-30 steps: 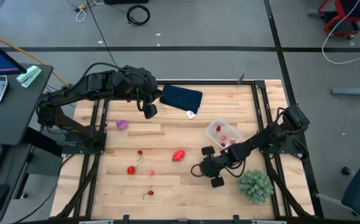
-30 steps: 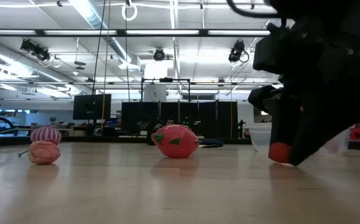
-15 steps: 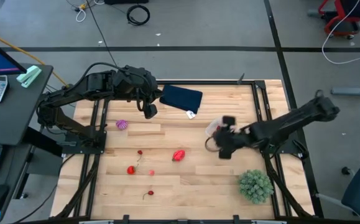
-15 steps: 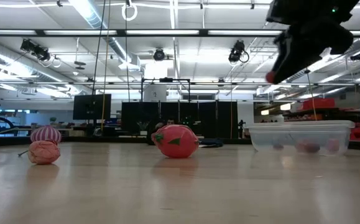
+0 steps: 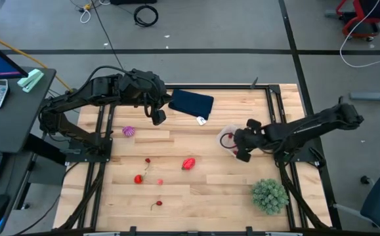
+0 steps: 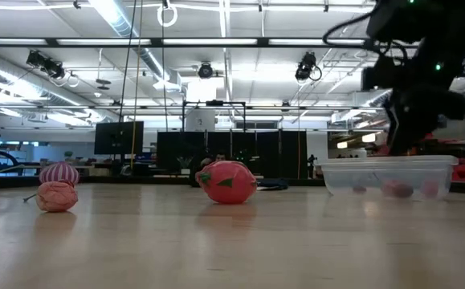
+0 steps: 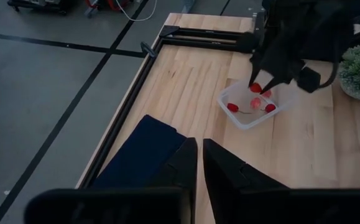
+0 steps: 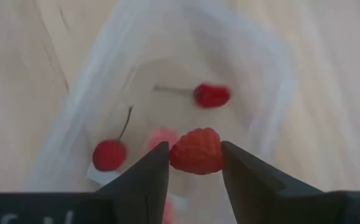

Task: Pick and placing Produce into tupperware
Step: Put the raspberry into the transparent bin, then put the onion into the transparent bin

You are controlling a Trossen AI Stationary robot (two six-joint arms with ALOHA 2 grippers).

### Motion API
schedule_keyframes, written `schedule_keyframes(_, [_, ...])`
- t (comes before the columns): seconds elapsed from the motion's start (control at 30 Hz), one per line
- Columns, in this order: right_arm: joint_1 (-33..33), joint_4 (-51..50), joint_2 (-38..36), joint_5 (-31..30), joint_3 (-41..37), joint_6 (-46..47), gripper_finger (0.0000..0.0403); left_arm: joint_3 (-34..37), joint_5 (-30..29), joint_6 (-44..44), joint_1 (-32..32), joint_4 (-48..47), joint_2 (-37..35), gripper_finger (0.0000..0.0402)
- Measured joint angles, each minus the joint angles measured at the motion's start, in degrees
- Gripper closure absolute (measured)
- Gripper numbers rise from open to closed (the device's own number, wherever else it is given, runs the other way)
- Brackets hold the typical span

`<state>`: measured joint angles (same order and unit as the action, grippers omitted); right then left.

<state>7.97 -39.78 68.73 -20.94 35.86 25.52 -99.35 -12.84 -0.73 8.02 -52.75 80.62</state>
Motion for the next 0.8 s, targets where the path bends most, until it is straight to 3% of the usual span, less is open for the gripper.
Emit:
schedule_keyframes(0.27, [-2.12, 3.41, 4.71, 1.48, -0.77, -3.82, 0.0243, 0.0, 0.0, 0.0, 0.01, 0.0, 0.0, 0.0375])
schedule_keyframes(0.53, [-5.06, 9.43, 6.08, 3.82, -0.53, -7.6, 0.0196, 0.0, 0.0, 0.0, 0.01, 0.0, 0.0, 0.0366])
schedule_keyframes(0.8, [-6.05, 9.75, 1.94, 3.03, 9.65, -7.61, 0.0184, 0.0, 0.0, -1.7, -0.53, -0.97, 0.0, 0.0376])
